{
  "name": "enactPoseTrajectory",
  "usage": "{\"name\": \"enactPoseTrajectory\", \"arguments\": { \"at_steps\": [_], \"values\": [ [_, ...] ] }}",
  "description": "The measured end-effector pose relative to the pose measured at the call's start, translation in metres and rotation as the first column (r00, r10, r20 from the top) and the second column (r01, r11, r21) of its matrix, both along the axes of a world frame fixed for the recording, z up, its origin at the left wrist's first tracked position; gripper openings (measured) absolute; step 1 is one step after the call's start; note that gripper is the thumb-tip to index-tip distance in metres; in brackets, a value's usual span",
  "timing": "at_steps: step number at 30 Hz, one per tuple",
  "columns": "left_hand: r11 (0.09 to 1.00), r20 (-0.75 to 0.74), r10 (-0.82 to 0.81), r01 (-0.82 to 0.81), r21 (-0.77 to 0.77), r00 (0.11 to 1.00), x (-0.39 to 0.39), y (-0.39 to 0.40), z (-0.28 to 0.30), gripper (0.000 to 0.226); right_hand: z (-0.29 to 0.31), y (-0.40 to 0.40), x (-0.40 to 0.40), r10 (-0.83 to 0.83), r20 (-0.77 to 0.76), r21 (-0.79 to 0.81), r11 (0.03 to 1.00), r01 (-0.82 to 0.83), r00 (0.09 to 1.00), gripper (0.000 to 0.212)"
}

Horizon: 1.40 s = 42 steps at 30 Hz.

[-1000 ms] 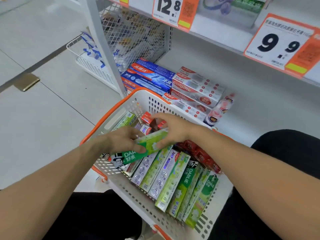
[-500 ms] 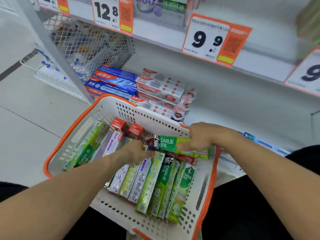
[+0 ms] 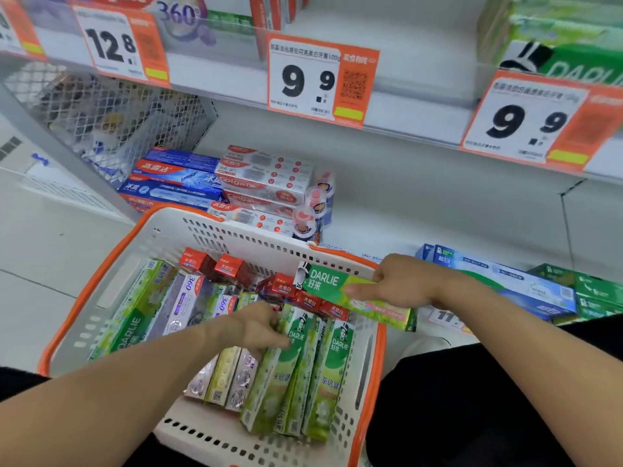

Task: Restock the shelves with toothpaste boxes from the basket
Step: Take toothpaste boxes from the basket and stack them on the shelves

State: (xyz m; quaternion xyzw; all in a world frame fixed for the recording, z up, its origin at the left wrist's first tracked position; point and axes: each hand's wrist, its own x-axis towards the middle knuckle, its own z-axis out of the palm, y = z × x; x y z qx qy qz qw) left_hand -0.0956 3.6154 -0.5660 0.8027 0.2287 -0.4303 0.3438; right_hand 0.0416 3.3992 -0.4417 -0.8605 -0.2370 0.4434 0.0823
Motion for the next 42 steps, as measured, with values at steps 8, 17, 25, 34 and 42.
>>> {"name": "enactPoseTrajectory", "arguments": {
  "at_steps": [8, 17, 25, 34, 42],
  "values": [
    [0.650, -0.031, 0.541, -0.442, -0.619, 0.840, 0.020, 0.004, 0.069, 0.048, 0.016, -0.002, 0.003, -0.293, -0.238, 0.307, 0.882, 0.358, 0.926, 0.065],
    [0.513, 0.027, 0.748, -0.552, -0.658, 0.664, 0.024, -0.039, 0.133, 0.044, 0.039, -0.007, -0.017, -0.194, -0.694, 0.335, 0.765, 0.550, 0.693, 0.037],
    [0.612, 0.233, 0.754, -0.526, -0.590, 0.615, -0.005, -0.030, 0.197, 0.048, 0.063, -0.020, -0.033, -0.111, -0.699, 0.447, 0.704, 0.552, 0.707, 0.057],
    [0.643, 0.398, 0.723, -0.338, -0.687, 0.565, -0.001, -0.029, 0.254, 0.026, 0.171, -0.053, -0.020, -0.160, -0.405, 0.729, 0.537, 0.424, 0.900, 0.044],
    [0.552, 0.367, 0.781, -0.285, -0.783, 0.506, 0.024, -0.039, 0.262, 0.063, 0.301, -0.075, 0.042, -0.379, 0.595, 0.590, 0.805, -0.065, 0.709, 0.056]
  ]
}}
